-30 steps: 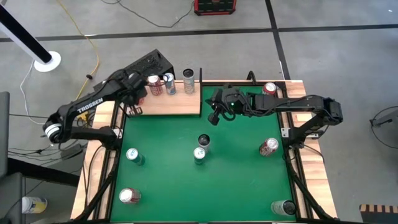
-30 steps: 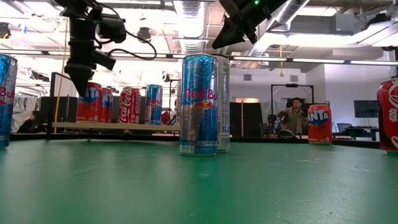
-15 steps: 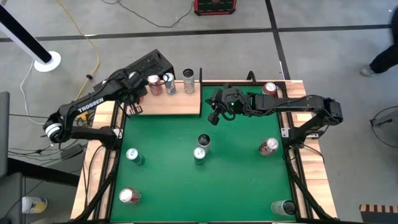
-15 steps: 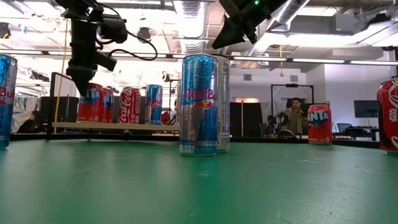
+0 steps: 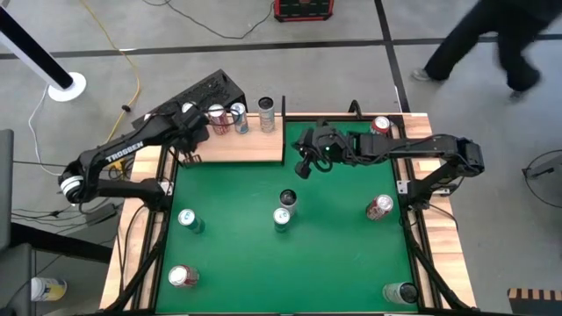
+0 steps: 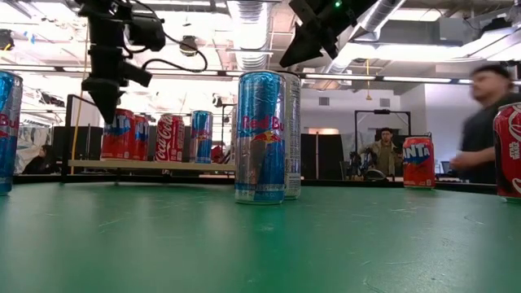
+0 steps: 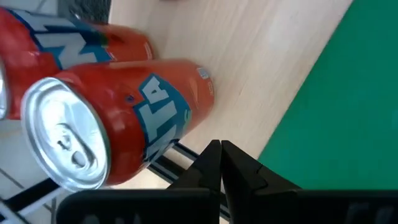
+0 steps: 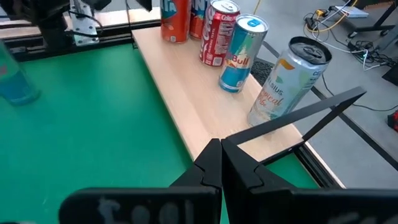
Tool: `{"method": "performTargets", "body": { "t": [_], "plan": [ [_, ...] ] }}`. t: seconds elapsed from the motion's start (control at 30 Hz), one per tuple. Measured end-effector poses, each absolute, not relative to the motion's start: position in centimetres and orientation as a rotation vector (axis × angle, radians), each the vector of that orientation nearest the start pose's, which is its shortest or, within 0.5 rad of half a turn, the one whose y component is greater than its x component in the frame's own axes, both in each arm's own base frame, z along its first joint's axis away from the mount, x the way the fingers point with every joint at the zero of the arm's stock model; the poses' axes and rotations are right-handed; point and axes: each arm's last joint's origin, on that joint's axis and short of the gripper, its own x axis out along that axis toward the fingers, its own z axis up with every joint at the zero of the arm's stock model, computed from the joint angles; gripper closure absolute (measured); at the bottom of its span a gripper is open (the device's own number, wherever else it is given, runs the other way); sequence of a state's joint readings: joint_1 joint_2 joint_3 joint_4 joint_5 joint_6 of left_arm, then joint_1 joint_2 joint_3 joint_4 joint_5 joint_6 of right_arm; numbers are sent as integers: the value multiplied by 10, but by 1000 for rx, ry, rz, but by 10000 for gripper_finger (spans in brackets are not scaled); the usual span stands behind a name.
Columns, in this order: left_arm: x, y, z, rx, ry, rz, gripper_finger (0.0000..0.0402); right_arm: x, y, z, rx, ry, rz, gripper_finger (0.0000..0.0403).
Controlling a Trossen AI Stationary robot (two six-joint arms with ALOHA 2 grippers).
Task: Place canned beverage on shelf
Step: Put the bottom red and white soda can on the shelf aligned with the other red and white soda can
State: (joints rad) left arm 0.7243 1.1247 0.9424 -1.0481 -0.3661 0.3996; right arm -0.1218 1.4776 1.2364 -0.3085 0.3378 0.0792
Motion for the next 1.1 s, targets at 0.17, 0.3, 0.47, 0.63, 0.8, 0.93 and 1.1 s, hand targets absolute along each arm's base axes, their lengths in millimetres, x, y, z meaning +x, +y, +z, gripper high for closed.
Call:
{"method": "performTargets", "body": {
  "t": [0.17,0.3,0.47,0.63,0.8,0.93,1.1],
  "plan": [
    [132,114,281,70,1274,588,401,322,-39,323,23,612,-447,378],
    [130,93,295,36,1093,442,402,318,-24,326,47,681,-423,378],
    [132,63,312,39,875,264,402,313,1,321,64,752,-376,378],
    [135,33,321,25,753,51,402,310,13,319,116,777,-377,378],
    [139,-3,324,-18,718,-209,402,309,26,319,129,767,-368,378],
    [140,-38,330,-22,649,-409,402,309,34,320,114,748,-372,378],
    [130,-85,338,11,564,-628,402,310,39,322,128,723,-360,378]
  ]
}}
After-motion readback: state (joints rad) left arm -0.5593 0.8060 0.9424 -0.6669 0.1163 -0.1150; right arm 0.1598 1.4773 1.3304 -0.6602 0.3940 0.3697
